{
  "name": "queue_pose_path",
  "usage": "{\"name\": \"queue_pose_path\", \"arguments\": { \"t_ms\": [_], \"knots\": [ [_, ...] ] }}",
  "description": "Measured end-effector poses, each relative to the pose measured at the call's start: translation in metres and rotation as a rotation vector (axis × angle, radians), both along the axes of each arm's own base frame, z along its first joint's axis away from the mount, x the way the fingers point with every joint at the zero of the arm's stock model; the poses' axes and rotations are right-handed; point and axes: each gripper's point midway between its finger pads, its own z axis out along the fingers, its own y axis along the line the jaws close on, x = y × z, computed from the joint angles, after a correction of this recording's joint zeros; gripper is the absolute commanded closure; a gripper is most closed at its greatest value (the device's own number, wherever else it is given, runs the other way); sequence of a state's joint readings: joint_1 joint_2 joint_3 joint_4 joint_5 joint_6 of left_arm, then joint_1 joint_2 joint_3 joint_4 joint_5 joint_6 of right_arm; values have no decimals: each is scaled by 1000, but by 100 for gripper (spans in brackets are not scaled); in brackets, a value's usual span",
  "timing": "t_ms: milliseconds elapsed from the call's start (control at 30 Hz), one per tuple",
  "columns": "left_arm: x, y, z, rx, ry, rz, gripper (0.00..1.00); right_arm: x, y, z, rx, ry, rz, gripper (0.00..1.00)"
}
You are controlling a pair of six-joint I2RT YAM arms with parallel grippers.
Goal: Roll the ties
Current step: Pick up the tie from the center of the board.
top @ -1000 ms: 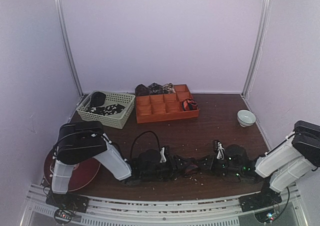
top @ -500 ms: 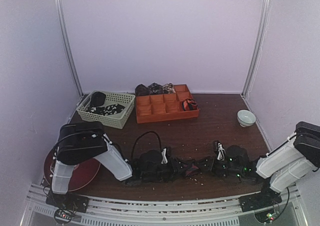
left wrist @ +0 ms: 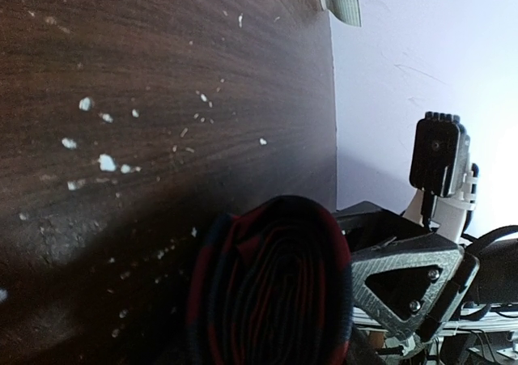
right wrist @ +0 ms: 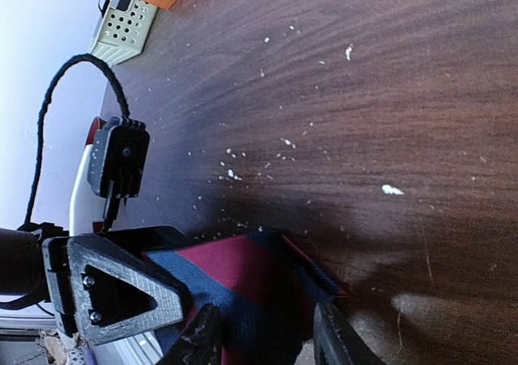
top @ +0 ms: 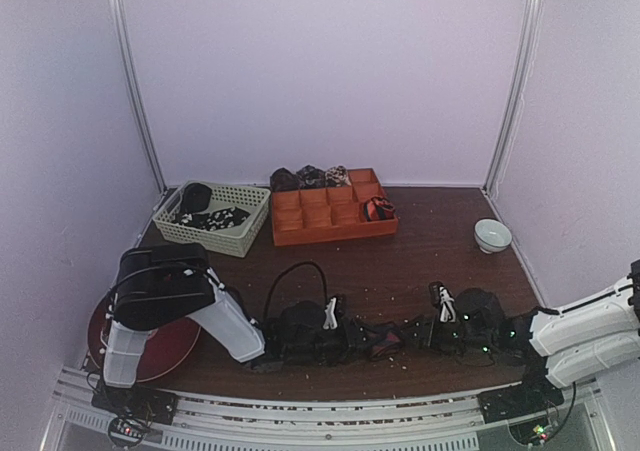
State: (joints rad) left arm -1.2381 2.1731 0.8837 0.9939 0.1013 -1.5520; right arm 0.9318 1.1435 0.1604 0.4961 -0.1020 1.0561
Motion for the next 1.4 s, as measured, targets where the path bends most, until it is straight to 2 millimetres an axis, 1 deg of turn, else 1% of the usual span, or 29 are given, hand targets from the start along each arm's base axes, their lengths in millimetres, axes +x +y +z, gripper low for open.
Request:
{"name": "queue_pose_path", "arguments": {
  "t_ms": [133,233,333,433,567,667,833,900,1000,1133,1200,1300,1400],
  "knots": [
    [0,0,-1,3,-2,-4,57,-4,2,-7,-3,32,11,56],
    [-1,0,-1,4,-3,-6,56,-6,5,-7,15,41,9,61],
    [-1,1,-2,5,1,-8,49,-7,10,-6,53,49,2,68],
    [-3,2,1,-18,26,-6,48,-10,14,-4,93,50,3,74],
    [-11,4,3,-49,75,-8,45,-17,17,-3,148,60,6,75],
    [-15,2,5,-62,92,-13,46,-19,20,0,165,57,5,75],
    [-19,1,6,-64,105,-22,54,-21,22,0,169,51,-6,76],
    [-19,1,5,-63,104,-23,57,-21,22,0,167,46,-12,74],
    [-20,3,6,-59,88,-26,58,-21,21,0,156,37,-16,70],
    [-22,8,16,-61,42,-36,59,-20,21,9,154,2,-6,62],
    [-21,8,25,-67,4,-39,59,-18,21,17,150,-29,-1,58],
    [-16,8,39,-78,-70,-47,60,-14,20,35,136,-86,1,51],
    [-9,10,49,-68,-153,-58,60,-7,17,63,128,-171,-3,45]
  ]
}}
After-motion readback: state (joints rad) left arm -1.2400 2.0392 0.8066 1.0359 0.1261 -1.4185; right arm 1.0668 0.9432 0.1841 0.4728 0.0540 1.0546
